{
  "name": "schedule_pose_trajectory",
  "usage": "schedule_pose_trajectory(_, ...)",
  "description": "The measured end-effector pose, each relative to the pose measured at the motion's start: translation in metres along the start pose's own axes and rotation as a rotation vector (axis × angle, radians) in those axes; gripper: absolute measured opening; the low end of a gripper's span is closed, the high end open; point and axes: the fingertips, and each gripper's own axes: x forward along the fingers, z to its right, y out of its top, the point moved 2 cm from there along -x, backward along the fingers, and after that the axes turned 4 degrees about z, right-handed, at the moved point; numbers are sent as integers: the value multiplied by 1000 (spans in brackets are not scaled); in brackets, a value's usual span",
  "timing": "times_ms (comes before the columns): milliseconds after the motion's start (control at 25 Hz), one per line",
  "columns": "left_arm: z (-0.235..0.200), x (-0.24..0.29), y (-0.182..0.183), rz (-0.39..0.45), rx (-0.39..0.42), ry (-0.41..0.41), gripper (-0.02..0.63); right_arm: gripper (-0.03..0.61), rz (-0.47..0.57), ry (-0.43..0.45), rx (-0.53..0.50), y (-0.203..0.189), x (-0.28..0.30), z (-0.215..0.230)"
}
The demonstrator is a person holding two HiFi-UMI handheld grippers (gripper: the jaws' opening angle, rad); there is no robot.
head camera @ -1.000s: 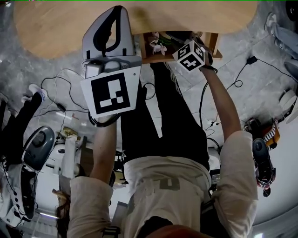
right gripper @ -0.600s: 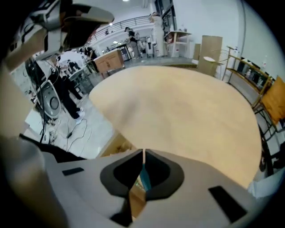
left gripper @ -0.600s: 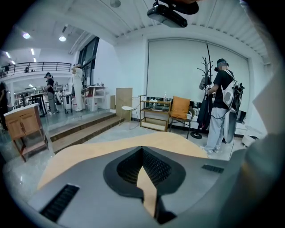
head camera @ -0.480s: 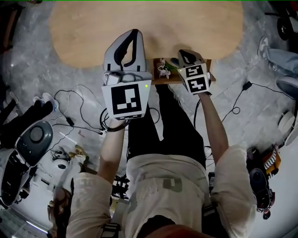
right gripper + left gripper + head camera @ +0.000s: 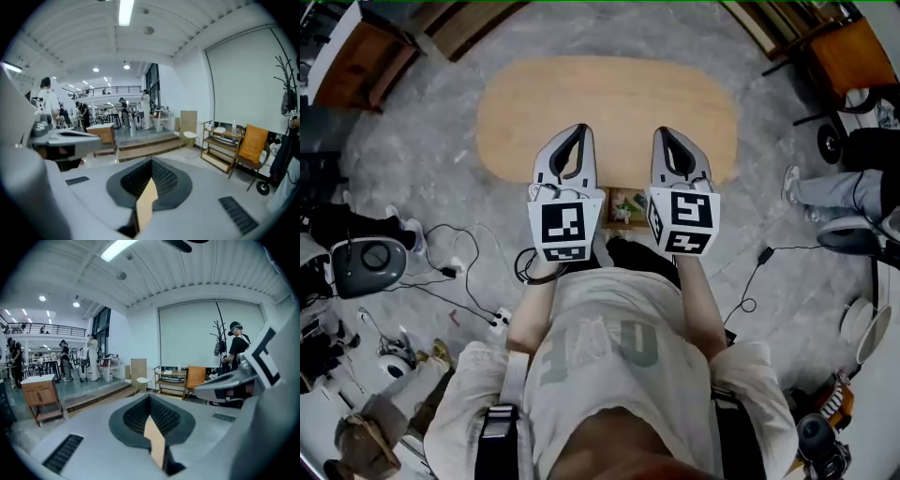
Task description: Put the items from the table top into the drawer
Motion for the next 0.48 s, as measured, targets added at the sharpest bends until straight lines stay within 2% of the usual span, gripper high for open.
schedule_pose_trajectory(120, -1, -20, 29, 46, 38, 2, 6, 5, 113, 6, -12, 45, -33, -10)
schedule_pose_trajectory(200, 0, -32, 42, 78, 58, 3, 6, 5, 180, -5, -3, 60, -49, -12)
schedule_pose_trajectory(480, -12, -65, 33, 82, 57, 18, 6, 5, 209, 3, -9, 48, -67, -38)
